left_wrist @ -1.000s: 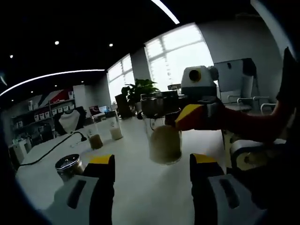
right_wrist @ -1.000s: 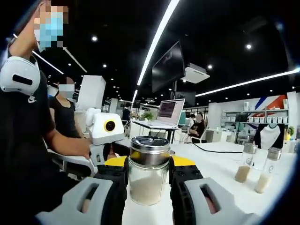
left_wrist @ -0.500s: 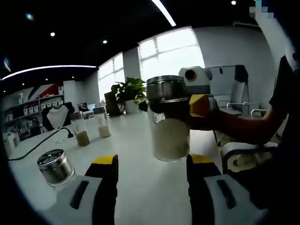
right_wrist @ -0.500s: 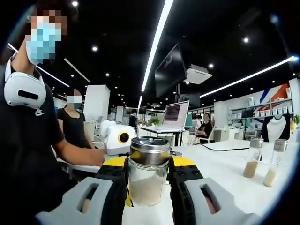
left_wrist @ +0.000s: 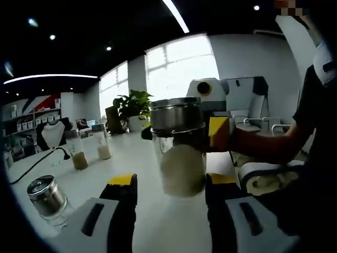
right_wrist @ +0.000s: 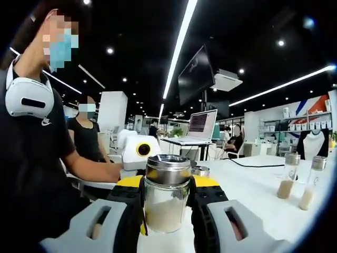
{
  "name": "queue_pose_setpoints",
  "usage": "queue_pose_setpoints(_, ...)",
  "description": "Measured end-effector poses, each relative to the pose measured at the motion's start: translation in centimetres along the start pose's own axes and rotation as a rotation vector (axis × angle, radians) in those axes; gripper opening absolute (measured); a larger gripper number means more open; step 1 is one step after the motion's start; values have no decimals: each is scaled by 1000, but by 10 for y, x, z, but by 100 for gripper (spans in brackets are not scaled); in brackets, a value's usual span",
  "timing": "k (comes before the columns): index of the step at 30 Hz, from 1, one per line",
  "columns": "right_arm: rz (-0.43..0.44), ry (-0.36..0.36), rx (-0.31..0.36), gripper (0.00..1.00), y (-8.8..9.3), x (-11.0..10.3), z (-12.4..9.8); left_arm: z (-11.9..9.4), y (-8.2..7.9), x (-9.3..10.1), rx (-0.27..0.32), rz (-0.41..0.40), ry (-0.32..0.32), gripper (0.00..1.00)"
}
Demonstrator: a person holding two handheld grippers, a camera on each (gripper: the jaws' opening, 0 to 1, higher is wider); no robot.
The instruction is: Rotate the seasoning bottle until the label or dispensing opening points toward the visible target arrow and the bottle remains upright within the marked orientation range
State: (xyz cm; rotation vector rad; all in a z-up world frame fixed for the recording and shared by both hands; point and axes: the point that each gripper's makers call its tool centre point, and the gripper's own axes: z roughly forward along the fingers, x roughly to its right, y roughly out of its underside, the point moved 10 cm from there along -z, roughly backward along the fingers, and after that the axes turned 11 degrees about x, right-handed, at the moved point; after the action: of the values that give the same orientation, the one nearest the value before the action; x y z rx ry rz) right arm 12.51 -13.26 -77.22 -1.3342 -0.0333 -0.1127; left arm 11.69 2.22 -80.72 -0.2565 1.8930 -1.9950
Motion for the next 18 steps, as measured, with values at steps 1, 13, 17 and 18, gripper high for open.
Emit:
queue_pose_setpoints(1, 4, -1, -3, 32, 1, 0, 0, 0, 0, 0, -3, 4, 2, 54)
queue_pose_setpoints(13, 31, 30, -9, 32, 7, 2, 0, 4, 7, 3, 48, -32, 33, 39)
queue_pose_setpoints(17, 31, 35, -8, 32, 7, 3, 1, 4, 6, 4, 45, -20, 20, 38)
queue_pose_setpoints(18, 31, 42, -8, 32, 7, 4, 2, 4, 5, 4, 37, -24, 2, 38)
